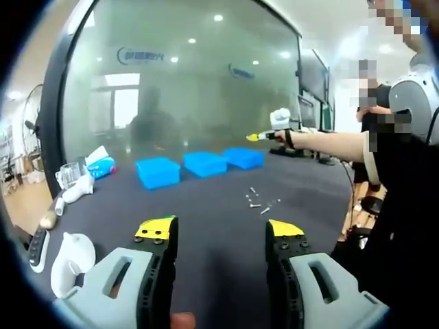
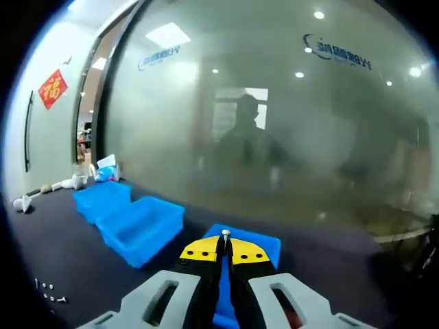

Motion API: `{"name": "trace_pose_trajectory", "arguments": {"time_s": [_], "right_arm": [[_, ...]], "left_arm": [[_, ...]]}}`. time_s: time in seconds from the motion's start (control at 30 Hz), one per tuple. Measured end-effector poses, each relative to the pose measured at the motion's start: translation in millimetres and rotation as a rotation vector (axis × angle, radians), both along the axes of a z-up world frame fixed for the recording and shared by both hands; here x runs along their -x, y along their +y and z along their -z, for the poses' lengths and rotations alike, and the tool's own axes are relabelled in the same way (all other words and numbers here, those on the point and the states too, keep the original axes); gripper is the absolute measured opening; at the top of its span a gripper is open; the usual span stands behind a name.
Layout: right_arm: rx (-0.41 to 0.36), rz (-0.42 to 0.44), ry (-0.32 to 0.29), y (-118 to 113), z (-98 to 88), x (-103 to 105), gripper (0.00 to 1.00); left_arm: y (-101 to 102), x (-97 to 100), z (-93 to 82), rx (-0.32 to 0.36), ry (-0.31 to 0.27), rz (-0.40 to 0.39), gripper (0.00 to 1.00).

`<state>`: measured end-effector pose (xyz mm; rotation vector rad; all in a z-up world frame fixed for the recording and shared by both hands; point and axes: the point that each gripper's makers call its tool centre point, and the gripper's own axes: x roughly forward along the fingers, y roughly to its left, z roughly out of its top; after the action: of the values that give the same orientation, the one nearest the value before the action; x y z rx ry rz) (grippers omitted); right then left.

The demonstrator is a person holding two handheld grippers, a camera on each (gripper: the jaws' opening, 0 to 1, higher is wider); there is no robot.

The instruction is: Sort the screws, nuts, and washers into the corresponding bins

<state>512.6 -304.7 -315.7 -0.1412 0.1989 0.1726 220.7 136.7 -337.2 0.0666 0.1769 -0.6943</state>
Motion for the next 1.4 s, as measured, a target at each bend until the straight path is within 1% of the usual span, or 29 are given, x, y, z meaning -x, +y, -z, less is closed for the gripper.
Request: {"name": "trace_pose_trajectory", "arguments": {"time_s": [0.1,0.2,0.3,0.33,0.4,0.5,0.6,0.77,0.87,0.93,1.1,1.3,1.4], "right_arm": [[-0.011,0.002,0.012,0,2.3,0,0.01],[-0.003,0.002,0.016,0,4.3,1,0.02],[0.012,0.01,-0.003,-2,2.5,1,0.08],[0.015,0.011,-0.011,-3,1.4,2,0.14],[0.007,0.016,-0.026,-5,-1.1,2,0.21],[0.007,0.018,-0.035,-6,-2.2,4,0.23],[-0.008,0.018,-0.044,-6,-4.3,7,0.27],[-0.017,-0.002,-0.057,1,-7.4,19,0.27],[-0.034,-0.025,-0.077,8,-11.2,32,0.27],[-0.07,-0.041,-0.089,14,-12.0,42,0.27],[-0.088,-0.066,-0.114,23,-13.6,68,0.27],[-0.094,-0.108,-0.153,37,-19.9,112,0.27],[-0.114,-0.129,-0.176,42,-25.4,134,0.27]], "left_arm": [[0,0.2,-0.8,0.005,0.0,-0.002,0.5],[1,0.6,-0.6,0.003,-0.001,-0.002,0.49],[0,1.0,0.0,0.002,0.001,0.001,0.49],[0,0.9,0.5,-0.001,0.002,0.002,0.49],[0,1.2,0.4,0.0,0.002,0.002,0.5],[0,2.1,-0.5,0.002,-0.001,0.003,0.5],[0,2.8,-1.2,0.004,-0.003,0.002,0.5],[0,3.6,-2.6,0.006,-0.006,0.004,0.5],[0,3.4,-3.2,0.006,-0.008,0.002,0.5],[0,3.2,-4.0,0.008,-0.011,0.002,0.5],[-4,2.9,-5.2,0.016,-0.014,0.01,0.5],[-7,4.8,-6.3,0.023,-0.017,0.02,0.5],[-9,5.9,-6.2,0.025,-0.017,0.023,0.5]]}}
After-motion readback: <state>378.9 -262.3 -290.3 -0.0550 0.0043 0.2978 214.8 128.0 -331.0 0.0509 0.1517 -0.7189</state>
